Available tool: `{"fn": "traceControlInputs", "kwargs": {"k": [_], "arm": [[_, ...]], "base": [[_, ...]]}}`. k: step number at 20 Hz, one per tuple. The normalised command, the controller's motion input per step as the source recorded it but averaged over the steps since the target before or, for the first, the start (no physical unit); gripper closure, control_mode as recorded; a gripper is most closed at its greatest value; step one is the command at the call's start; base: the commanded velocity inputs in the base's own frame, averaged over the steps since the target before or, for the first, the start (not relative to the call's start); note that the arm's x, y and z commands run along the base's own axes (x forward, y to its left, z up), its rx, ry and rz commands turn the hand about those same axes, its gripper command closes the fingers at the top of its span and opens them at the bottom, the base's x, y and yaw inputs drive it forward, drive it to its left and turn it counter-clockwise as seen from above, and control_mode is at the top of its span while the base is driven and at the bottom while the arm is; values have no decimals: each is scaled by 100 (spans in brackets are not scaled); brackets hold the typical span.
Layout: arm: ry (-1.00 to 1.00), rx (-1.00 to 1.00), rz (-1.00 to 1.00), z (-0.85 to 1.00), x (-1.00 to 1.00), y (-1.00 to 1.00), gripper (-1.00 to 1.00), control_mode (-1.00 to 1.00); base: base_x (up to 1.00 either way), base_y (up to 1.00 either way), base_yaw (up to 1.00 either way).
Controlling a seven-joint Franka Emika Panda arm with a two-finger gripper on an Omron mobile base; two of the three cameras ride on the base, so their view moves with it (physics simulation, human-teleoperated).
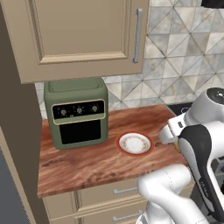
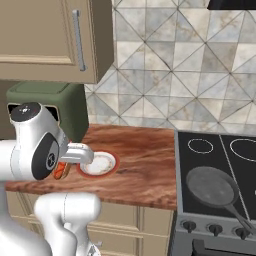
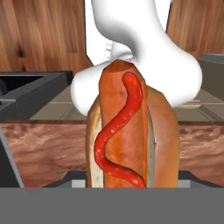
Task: Place the cold items (squash and mushroom) from the fridge in one tupperware on the dining counter. Place the warm items (kebab skewer and hot dog) in the stove area in another tupperware.
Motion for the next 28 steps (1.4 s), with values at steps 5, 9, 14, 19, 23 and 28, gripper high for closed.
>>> {"fn": "traceControlInputs", "kwargs": {"k": [5, 9, 14, 19, 23, 28], "arm": [[0, 0, 0, 0, 0, 0, 100, 100], [0, 0, 0, 0, 0, 0, 100, 100], [0, 0, 0, 0, 0, 0, 100, 100], [0, 0, 0, 0, 0, 0, 100, 100], [0, 0, 0, 0, 0, 0, 100, 100], [0, 0, 0, 0, 0, 0, 100, 100]], "base": [[-48, -21, 6], [-71, -28, 16], [-74, -19, 34], [-62, -19, 47], [-56, -20, 59], [-63, -20, 63]]}}
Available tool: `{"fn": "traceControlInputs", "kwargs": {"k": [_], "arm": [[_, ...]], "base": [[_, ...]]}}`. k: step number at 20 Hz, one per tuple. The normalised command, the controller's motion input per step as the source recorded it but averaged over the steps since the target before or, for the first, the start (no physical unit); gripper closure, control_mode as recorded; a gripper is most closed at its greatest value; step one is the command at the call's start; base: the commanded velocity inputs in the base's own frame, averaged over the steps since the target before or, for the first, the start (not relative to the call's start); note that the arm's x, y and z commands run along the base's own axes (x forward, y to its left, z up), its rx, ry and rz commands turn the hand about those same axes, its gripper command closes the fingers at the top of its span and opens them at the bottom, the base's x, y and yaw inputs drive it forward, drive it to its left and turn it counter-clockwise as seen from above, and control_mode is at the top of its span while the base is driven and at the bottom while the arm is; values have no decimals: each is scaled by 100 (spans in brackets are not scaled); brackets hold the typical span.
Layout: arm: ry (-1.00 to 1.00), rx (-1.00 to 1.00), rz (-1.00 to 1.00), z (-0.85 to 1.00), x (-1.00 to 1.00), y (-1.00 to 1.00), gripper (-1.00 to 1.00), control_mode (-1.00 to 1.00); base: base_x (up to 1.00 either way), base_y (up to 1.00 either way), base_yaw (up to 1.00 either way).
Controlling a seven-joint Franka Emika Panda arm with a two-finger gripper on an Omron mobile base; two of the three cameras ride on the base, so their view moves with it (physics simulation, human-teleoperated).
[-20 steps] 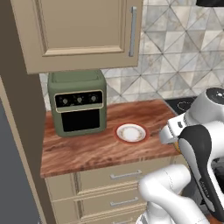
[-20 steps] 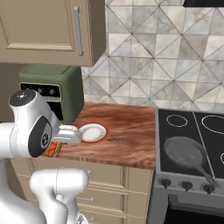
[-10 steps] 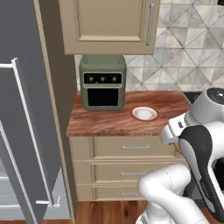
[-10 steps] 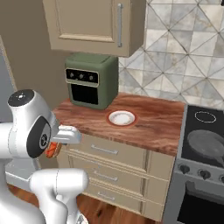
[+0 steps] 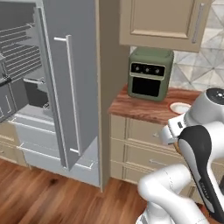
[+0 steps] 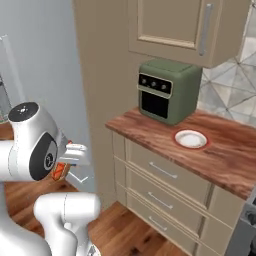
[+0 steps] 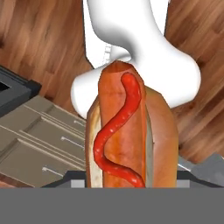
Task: Place the cold items (squash and mushroom) from the fridge in one tupperware on the dining counter. Place the warm items (kebab skewer and hot dog) in the stove area in another tupperware.
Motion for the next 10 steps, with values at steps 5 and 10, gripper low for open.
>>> {"fn": "traceControlInputs", "kwargs": {"k": [5, 10], "arm": [[0, 0, 0, 0, 0, 0, 100, 100], [0, 0, 0, 0, 0, 0, 100, 100]], "base": [[-60, -16, 63], [-24, 1, 52]]}}
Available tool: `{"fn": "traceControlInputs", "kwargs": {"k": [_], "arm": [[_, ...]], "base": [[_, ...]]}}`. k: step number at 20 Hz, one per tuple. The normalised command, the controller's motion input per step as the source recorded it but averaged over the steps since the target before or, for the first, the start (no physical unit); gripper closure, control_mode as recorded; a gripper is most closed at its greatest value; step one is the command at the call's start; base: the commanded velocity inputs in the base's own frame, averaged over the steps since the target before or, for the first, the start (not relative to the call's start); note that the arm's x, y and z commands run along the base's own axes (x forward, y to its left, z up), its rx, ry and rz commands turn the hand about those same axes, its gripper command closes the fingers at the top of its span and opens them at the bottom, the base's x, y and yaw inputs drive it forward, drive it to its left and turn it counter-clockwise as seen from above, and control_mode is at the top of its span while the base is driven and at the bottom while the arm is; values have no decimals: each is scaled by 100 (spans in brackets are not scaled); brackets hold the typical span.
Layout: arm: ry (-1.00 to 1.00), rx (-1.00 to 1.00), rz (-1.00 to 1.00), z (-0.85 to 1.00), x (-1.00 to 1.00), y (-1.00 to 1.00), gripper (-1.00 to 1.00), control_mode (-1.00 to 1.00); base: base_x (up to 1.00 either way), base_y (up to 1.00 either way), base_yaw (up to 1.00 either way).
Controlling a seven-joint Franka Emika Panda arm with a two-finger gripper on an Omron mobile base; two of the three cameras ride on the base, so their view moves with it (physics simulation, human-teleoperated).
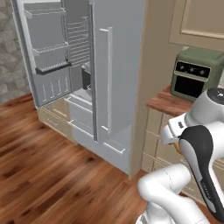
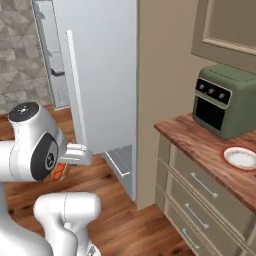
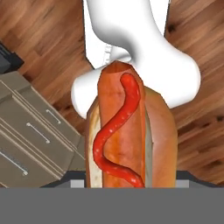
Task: Place the cold items (squash and mushroom) from the fridge in one tupperware on the dining counter. Place the warm items (kebab skewer and hot dog) in the stove area in another tupperware.
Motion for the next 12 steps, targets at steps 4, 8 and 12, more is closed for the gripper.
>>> {"fn": "traceControlInputs", "kwargs": {"k": [4, 8, 12], "arm": [[0, 0, 0, 0, 0, 0, 100, 100], [0, 0, 0, 0, 0, 0, 100, 100], [0, 0, 0, 0, 0, 0, 100, 100]], "base": [[3, 34, 38], [27, 57, 24], [39, 79, 23]]}}
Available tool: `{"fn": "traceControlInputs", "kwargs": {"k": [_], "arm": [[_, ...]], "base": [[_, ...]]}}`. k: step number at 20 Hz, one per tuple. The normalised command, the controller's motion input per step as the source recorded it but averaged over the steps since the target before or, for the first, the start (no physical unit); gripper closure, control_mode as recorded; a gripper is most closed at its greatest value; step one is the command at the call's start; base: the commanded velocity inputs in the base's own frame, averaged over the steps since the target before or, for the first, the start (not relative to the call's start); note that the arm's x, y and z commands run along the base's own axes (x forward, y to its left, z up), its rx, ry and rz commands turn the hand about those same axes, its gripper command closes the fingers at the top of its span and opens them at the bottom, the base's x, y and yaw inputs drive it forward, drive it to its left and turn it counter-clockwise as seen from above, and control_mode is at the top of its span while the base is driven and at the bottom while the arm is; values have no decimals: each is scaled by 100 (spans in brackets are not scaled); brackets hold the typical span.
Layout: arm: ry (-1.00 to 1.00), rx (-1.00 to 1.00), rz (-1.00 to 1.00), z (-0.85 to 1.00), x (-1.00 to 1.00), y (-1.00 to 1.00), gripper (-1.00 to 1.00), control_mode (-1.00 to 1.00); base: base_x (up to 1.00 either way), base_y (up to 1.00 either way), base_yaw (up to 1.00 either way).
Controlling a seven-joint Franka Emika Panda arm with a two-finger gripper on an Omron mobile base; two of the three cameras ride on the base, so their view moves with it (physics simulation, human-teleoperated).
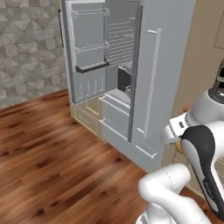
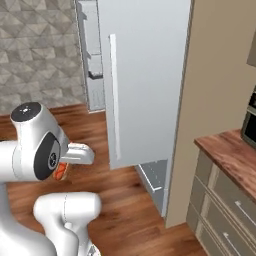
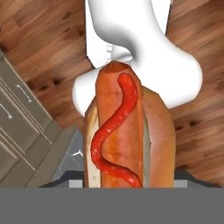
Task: Place the cold items (squash and mushroom) from the fridge in one tupperware on the dining counter. Place the warm items (kebab skewer and hot dog) in the stove area in another tupperware.
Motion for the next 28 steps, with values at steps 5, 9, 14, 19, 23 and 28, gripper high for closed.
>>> {"fn": "traceControlInputs", "kwargs": {"k": [5, 9, 14, 19, 23, 28], "arm": [[0, 0, 0, 0, 0, 0, 100, 100], [0, 0, 0, 0, 0, 0, 100, 100], [0, 0, 0, 0, 0, 0, 100, 100], [0, 0, 0, 0, 0, 0, 100, 100], [0, 0, 0, 0, 0, 0, 100, 100], [0, 0, 0, 0, 0, 0, 100, 100]], "base": [[43, 93, 25], [51, 96, 32], [60, 94, 34], [80, 84, 42], [99, 59, 49], [100, 28, 52]]}}
